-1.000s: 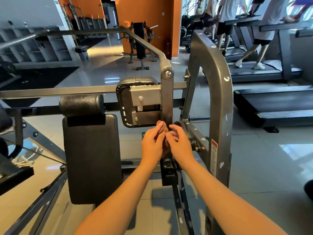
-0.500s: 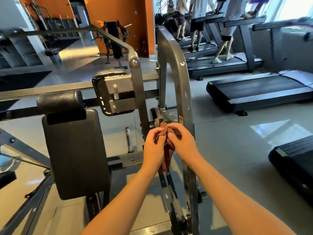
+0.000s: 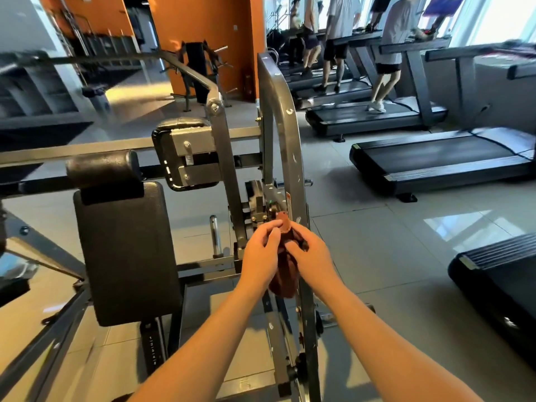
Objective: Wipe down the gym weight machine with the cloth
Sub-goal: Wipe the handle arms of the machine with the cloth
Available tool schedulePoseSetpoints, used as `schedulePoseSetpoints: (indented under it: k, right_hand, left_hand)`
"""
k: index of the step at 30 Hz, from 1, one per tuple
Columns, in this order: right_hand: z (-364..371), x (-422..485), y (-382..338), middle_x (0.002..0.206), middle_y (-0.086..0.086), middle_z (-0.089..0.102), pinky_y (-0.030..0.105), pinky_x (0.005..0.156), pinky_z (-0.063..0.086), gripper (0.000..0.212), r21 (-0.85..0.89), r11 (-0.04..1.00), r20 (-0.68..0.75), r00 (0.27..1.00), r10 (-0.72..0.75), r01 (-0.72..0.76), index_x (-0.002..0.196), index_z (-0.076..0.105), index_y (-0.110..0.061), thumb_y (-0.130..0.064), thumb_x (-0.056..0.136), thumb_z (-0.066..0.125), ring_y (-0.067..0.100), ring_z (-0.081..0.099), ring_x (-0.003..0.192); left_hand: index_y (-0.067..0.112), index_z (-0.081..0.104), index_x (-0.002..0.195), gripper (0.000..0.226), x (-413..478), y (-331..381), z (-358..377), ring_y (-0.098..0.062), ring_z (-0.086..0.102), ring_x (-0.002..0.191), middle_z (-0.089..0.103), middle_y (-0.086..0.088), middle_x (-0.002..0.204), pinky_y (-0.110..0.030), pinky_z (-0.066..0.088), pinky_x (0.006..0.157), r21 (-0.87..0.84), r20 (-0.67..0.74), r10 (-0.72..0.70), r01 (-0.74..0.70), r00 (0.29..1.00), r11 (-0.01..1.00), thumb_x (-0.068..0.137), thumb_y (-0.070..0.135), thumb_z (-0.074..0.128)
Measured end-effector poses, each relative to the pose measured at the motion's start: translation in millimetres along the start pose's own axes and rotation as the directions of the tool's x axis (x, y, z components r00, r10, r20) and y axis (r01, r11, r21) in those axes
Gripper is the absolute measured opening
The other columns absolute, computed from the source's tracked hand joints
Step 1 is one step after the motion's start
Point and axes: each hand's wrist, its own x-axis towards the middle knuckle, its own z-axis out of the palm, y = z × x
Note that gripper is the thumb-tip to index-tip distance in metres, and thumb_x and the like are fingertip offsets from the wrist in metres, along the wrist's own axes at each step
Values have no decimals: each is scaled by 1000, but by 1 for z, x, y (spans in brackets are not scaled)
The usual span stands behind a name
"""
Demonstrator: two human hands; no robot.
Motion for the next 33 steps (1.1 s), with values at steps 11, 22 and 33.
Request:
schedulePoseSetpoints:
  k: [11,22,33]
  right_hand:
    - [-73,122,-20,109,-3,49,-2,84,30,31,-228,911,-162,909,-383,343,127,70,-13,-7,97,63,2,44,95]
    - [-84,174,25,102,-2,54,22,83,45,23,-218,766,290,789,-541,605,117,75,-14,-12,94,69,12,54,91]
    - [-96,205,-12,109,2,53,32,91,52,32,-168,749,272,760,-590,641,130,67,-14,-12,99,61,17,55,99]
  left_hand:
    - [26,40,154,44,56,14,57,4,34,137,42,12,155,-21,28,113,220,-145,129,-95,981,971,110,29,39]
    - [35,46,147,38,79,8,114,17,48,123,54,26,133,1,38,91,158,-426,109,-45,898,986,110,31,37]
    - [66,47,122,30,85,21,125,4,59,117,66,14,125,-21,47,96,153,-490,99,-27,866,988,108,45,32]
